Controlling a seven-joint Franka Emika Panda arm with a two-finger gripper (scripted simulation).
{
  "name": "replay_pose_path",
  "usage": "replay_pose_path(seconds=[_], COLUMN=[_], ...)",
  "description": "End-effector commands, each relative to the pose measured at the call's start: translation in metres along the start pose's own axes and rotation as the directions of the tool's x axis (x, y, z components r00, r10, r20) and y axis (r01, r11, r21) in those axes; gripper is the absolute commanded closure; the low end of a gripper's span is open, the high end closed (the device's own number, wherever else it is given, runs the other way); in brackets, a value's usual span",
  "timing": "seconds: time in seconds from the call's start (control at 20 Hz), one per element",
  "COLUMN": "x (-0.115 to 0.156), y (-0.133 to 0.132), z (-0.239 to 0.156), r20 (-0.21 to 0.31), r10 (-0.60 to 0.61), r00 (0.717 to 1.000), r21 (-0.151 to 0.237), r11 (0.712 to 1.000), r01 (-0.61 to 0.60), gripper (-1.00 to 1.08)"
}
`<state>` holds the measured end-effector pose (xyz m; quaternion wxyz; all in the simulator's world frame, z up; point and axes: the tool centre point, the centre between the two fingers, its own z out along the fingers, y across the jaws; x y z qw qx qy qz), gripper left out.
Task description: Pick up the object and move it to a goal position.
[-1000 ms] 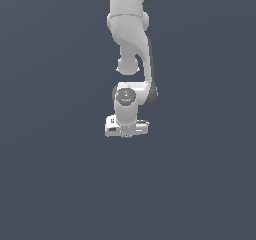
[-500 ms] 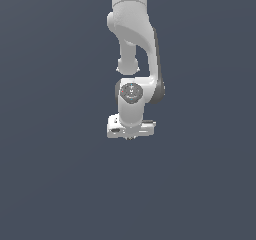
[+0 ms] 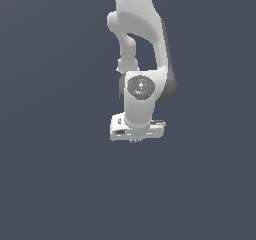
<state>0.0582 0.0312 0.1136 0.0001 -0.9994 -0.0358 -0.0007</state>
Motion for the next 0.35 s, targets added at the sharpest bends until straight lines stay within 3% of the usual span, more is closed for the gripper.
replay_pose_path(seconds=[0.0,0.3], x=[0.0056,0.0108], y=[-0.0022,-0.0042], z=[-0.0070,-0.0131], r20=[0.001,0.001], r10=[0.000,0.000], r00=[1.000,1.000], r21=[0.000,0.000], r11=[1.000,1.000], r01=[0.000,0.000], gripper=[1.08,1.08])
